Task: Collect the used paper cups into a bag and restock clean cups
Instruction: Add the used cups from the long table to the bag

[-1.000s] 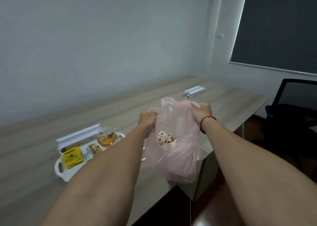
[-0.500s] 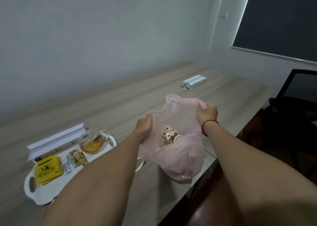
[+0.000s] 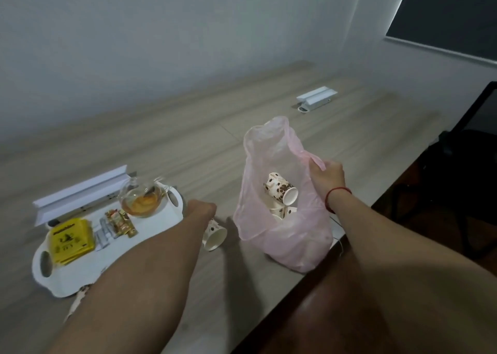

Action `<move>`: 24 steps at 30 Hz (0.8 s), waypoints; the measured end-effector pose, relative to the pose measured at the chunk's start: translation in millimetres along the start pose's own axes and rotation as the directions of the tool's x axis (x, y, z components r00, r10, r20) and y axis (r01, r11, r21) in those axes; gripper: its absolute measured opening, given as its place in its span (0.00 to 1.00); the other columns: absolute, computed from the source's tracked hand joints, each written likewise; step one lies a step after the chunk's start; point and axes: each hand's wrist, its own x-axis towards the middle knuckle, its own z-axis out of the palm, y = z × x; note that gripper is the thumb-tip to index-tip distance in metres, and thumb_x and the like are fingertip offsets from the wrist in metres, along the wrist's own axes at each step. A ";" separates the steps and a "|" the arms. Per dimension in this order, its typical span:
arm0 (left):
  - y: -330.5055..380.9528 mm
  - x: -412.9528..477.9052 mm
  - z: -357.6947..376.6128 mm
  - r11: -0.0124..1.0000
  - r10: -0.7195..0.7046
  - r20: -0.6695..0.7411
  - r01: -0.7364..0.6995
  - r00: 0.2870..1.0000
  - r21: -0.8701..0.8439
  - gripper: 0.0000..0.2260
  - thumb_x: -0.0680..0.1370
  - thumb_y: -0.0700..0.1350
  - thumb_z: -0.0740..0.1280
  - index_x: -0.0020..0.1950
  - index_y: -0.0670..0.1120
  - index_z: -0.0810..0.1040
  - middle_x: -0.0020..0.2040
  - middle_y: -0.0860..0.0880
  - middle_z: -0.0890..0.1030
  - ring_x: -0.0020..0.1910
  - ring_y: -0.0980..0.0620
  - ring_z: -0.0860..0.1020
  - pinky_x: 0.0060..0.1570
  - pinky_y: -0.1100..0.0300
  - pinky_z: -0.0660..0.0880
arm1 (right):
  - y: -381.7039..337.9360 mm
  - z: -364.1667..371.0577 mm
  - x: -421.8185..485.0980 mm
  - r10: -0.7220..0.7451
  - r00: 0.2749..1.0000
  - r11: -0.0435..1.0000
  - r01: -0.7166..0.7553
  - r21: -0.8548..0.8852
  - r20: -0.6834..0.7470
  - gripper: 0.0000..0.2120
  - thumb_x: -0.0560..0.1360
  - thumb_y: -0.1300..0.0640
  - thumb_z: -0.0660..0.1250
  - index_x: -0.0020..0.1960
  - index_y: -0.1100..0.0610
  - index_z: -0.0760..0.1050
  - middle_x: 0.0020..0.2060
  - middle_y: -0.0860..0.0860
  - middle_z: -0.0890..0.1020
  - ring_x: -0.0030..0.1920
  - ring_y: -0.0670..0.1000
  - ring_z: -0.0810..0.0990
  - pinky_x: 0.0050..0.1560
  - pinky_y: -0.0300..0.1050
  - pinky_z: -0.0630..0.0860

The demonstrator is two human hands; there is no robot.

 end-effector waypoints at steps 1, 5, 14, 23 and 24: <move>-8.0 6.7 3.7 1.000 -0.008 0.010 0.008 1.000 0.020 0.17 0.71 0.43 0.70 0.56 0.36 0.77 0.52 0.39 0.82 0.51 0.41 0.82 0.49 0.53 0.79 | 1.2 2.0 -0.4 0.003 1.000 1.000 -0.003 -0.001 0.001 0.15 0.77 0.54 0.64 0.35 0.62 0.72 0.33 0.56 0.72 0.37 0.50 0.69 0.37 0.42 0.67; -36.3 34.9 23.4 0.992 -0.063 0.105 0.051 0.993 0.112 0.30 0.68 0.51 0.74 0.65 0.38 0.73 0.59 0.41 0.79 0.54 0.41 0.80 0.51 0.52 0.77 | 6.7 12.7 -1.9 0.017 1.000 1.000 -0.017 0.024 0.005 0.17 0.77 0.56 0.63 0.31 0.61 0.70 0.30 0.55 0.71 0.34 0.50 0.69 0.29 0.42 0.65; -107.1 167.0 87.9 0.939 -0.206 0.223 0.129 0.953 0.319 0.47 0.56 0.62 0.69 0.72 0.44 0.67 0.68 0.42 0.73 0.65 0.39 0.75 0.56 0.43 0.75 | 18.1 14.3 -10.6 0.073 0.997 0.996 -0.074 0.055 0.016 0.18 0.76 0.57 0.63 0.28 0.55 0.65 0.26 0.49 0.67 0.26 0.47 0.64 0.25 0.38 0.62; -77.3 50.5 60.0 0.976 -0.201 0.187 0.181 0.962 0.120 0.46 0.59 0.56 0.74 0.73 0.42 0.64 0.68 0.39 0.71 0.61 0.36 0.75 0.46 0.42 0.78 | 22.8 7.3 -20.8 0.088 0.996 0.993 -0.086 0.075 -0.023 0.17 0.77 0.58 0.62 0.30 0.57 0.66 0.27 0.50 0.68 0.26 0.46 0.65 0.25 0.38 0.64; -73.8 45.8 56.0 0.979 -0.202 0.145 0.199 0.969 0.037 0.50 0.57 0.57 0.75 0.74 0.41 0.61 0.68 0.39 0.69 0.62 0.35 0.74 0.46 0.41 0.78 | 23.2 6.3 -22.0 0.095 0.995 0.992 -0.093 0.083 -0.022 0.17 0.77 0.58 0.61 0.30 0.57 0.67 0.28 0.50 0.69 0.26 0.46 0.65 0.25 0.38 0.64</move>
